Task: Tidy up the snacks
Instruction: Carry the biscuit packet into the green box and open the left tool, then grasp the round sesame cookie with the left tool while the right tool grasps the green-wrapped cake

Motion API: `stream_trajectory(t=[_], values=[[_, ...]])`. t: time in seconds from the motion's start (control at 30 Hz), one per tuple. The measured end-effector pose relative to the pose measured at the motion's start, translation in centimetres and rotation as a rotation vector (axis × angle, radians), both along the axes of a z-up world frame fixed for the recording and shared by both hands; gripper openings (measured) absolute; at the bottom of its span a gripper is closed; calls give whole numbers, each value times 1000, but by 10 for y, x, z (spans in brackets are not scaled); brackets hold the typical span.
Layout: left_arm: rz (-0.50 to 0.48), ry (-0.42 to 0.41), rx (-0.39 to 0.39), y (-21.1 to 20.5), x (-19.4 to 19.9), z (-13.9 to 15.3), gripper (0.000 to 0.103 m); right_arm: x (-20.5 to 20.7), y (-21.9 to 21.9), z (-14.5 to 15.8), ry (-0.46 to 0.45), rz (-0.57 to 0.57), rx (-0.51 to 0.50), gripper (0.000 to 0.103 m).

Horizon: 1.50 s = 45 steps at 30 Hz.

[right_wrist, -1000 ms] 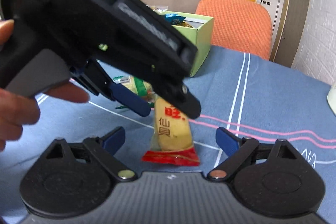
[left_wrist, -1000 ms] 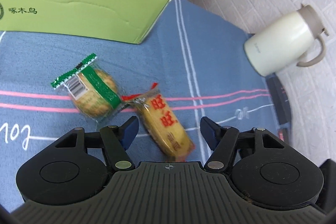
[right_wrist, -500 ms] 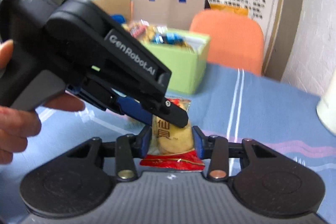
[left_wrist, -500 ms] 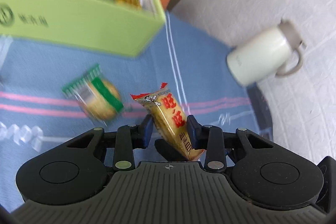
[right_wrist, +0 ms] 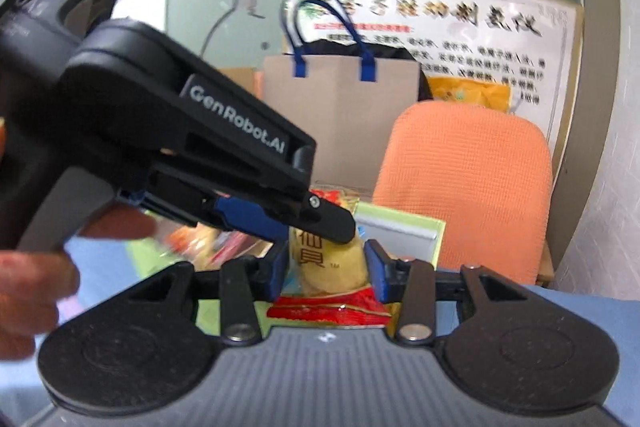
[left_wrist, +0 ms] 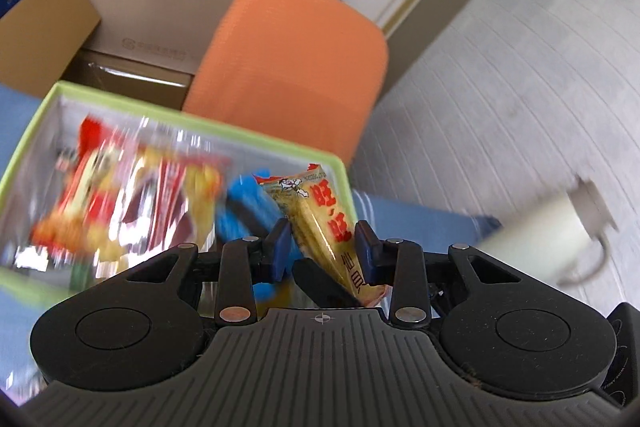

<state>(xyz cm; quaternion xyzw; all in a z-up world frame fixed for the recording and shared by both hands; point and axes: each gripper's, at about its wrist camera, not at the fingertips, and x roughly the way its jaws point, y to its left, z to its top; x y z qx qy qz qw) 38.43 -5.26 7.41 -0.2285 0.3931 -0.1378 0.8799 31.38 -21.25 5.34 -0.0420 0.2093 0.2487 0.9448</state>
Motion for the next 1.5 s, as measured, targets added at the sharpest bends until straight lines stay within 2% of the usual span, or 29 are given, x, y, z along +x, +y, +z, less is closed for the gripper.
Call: stream_trajectory(t=[0.13,0.17,0.27,0.37,0.4,0.43,0.47,0.5,0.57,0.6,0.73,0.97,1.13,1.3,1.5], values=[[16,20,31,-3,42,-22,12,44,6,-12,54,-29,21,46],[15,29,35,-2,49,-28,13,52,10,-16,63,-33,15,51],[6,12,54,2,53,-44,19,63,23,-30,77,-7,-22,59],[-2,-24,73,5,47,-45,21,61,28,-33,63,-3,-54,64],[-8,-32,74,5,45,-43,28,61,27,-33,68,-5,-46,67],[-10,-45,75,7,43,-41,32,61,25,-33,74,-9,-35,77],[-5,-64,77,8,37,-36,47,61,24,-32,75,-12,-30,88],[10,-89,87,10,31,-31,59,62,23,-32,71,-12,-28,93],[37,-153,106,13,14,-18,71,59,24,-25,45,-13,-38,102],[51,-187,120,14,2,-10,75,55,22,-19,32,2,-26,102],[97,-269,163,27,-41,12,77,33,16,5,-34,12,-13,102],[126,-306,209,55,-104,31,78,-12,-1,25,-69,-24,54,103],[126,-305,214,65,-136,31,79,-63,-5,25,-74,-48,29,103],[111,-279,255,72,-168,13,80,-114,-15,11,-47,-78,37,103],[130,-191,314,94,-209,-40,81,-149,-17,-40,82,-83,-3,103]])
